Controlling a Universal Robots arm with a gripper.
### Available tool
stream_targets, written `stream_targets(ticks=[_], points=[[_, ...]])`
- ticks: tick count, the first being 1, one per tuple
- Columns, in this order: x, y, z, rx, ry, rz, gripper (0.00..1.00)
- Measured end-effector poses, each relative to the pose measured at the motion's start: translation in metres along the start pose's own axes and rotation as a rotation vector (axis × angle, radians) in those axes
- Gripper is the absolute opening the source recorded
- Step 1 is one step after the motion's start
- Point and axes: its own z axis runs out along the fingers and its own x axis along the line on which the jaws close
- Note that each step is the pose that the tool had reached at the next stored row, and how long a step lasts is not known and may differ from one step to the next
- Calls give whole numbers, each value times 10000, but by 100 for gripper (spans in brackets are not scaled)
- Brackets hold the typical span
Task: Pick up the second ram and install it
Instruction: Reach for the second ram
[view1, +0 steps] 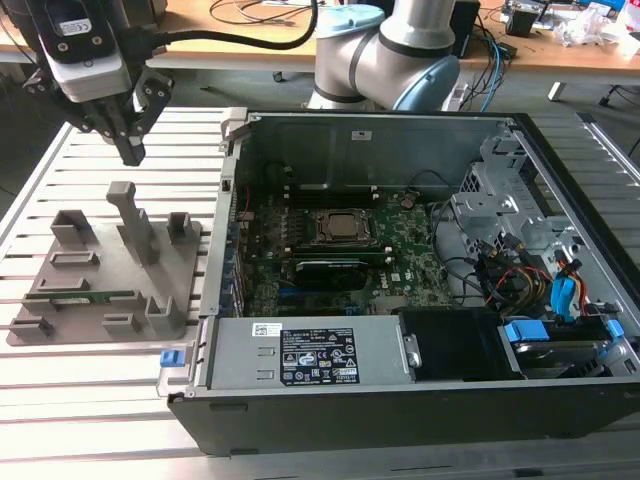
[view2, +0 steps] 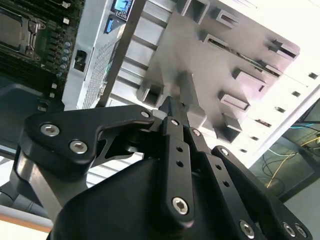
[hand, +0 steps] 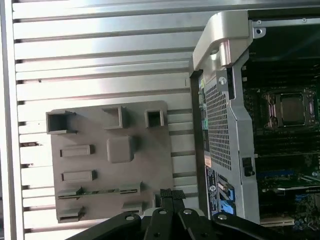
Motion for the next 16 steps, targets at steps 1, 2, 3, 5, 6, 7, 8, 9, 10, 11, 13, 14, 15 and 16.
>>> stream_targets(ticks=[1, 2, 3, 5, 6, 7, 8, 9, 10, 11, 13, 14, 15, 16], points=[[32, -2, 0, 0, -1, 0, 11], [70, -5, -1, 0, 0, 0, 11], [103, -8, -1, -1, 0, -1, 11], [169, -13, -2, -1, 0, -1, 11], [206, -15, -3, 0, 0, 0, 11], [233, -17, -3, 0, 0, 0, 11], [256, -19, -3, -1, 0, 0, 11], [274, -21, -3, -1, 0, -1, 11], [299, -22, -4, 0, 1, 0, 11], [316, -24, -4, 0, 0, 0, 11], [413, -31, -5, 0, 0, -1, 11], [446, -34, -6, 0, 0, -1, 11], [486, -36, -6, 0, 0, 0, 11], [517, -39, -6, 0, 0, 0, 11]])
